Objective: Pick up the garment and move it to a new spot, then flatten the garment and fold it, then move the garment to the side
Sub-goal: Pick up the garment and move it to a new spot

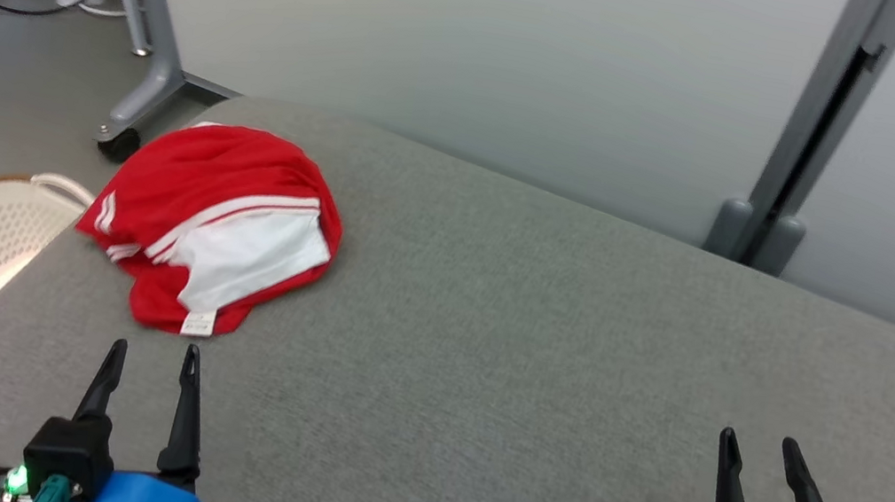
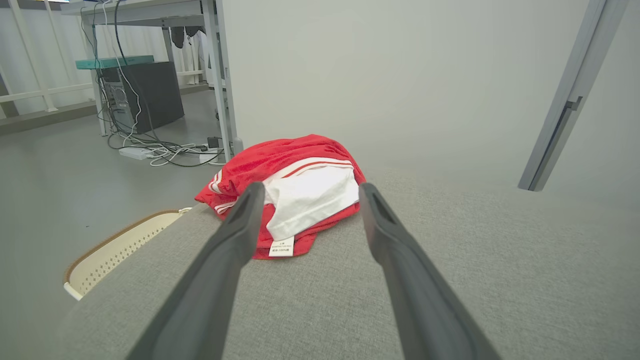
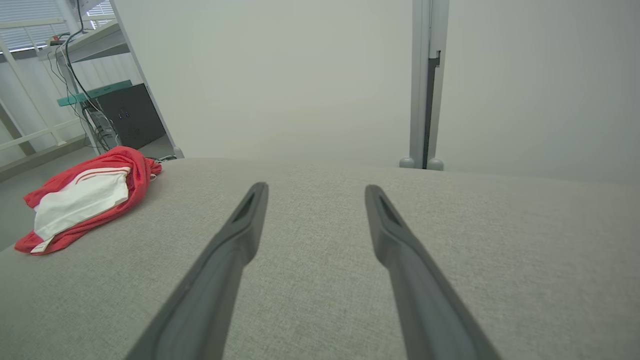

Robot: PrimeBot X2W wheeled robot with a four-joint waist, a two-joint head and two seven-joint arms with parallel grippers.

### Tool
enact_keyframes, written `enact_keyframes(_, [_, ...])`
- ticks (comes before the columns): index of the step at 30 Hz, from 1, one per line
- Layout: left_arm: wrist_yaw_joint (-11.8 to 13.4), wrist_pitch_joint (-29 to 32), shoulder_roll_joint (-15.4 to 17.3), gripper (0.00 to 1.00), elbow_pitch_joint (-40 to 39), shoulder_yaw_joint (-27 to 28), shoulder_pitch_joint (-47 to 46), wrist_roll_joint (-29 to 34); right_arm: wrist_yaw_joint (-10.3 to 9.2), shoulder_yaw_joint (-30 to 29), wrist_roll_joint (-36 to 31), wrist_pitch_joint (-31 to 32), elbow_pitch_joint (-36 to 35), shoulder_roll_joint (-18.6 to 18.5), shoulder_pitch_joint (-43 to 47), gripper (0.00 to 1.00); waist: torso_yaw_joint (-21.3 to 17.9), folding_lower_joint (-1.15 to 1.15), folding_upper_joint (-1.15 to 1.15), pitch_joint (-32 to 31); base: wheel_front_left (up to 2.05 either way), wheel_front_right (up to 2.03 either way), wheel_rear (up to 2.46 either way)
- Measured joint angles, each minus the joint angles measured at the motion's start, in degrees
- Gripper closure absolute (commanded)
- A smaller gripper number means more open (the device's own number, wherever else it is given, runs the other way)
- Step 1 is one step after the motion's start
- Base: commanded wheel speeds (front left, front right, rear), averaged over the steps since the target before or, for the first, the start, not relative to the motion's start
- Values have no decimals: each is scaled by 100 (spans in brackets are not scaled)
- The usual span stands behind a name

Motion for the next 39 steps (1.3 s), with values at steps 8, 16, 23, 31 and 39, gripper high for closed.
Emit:
enact_keyframes(8, [65, 54, 36, 0, -93, -3, 96, -40, 0, 65, 15, -8, 76, 0, -14, 0, 828, 1, 0, -37, 0, 0, 0])
enact_keyframes(16, [174, 8, 63, 0, -200, 155, 260, -141, 1, 339, -35, 66, 88, 0, -208, 0, 1130, 2, 0, 170, 0, 0, 0])
enact_keyframes(23, [224, -35, 83, 0, -280, 209, 366, -189, 0, 463, -43, 88, 172, 1, -304, 0, 1164, 1, 0, 219, 0, 0, 0])
enact_keyframes(31, [108, 200, 133, 0, -479, 172, 313, -339, 0, 338, -2, 58, 193, 0, -230, 0, 1124, 1, 0, 178, 0, 0, 0])
enact_keyframes(39, [-221, 1367, 390, 0, -1501, 291, -461, -950, 0, 154, 0, 30, 78, 0, -125, 0, 1125, 1, 0, 321, 0, 0, 0])
